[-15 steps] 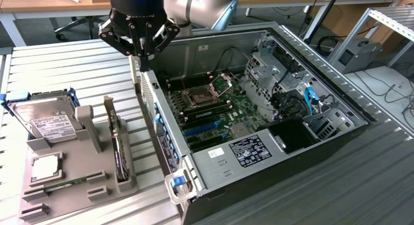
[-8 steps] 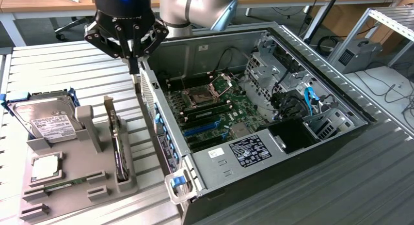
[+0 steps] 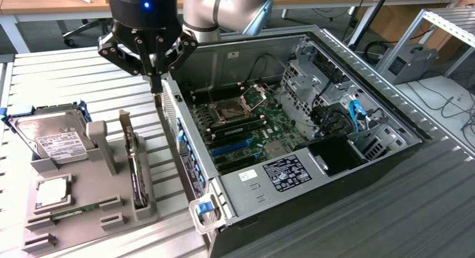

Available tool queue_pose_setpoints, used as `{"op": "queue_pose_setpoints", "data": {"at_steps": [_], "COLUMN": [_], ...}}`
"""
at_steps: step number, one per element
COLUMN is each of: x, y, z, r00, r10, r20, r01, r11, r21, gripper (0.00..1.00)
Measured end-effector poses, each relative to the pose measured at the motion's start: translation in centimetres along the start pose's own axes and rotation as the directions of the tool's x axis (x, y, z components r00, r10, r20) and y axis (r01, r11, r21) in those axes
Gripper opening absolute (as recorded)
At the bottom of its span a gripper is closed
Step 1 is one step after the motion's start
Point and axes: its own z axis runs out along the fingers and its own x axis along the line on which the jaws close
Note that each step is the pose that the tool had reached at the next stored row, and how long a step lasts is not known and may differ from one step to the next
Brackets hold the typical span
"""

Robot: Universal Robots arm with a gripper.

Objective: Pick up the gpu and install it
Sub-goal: 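Reach for the gpu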

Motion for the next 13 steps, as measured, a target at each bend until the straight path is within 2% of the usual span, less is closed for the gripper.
{"op": "queue_pose_setpoints", "data": {"at_steps": [13], "x": [-0.02], "y": [-0.30], "z": [0.00], "r00": [1.0000], "r10": [0.000], "r20": [0.0000], "r01": [0.000], "r11": [1.0000], "r21": [0.0000], "gripper": [0.11]}}
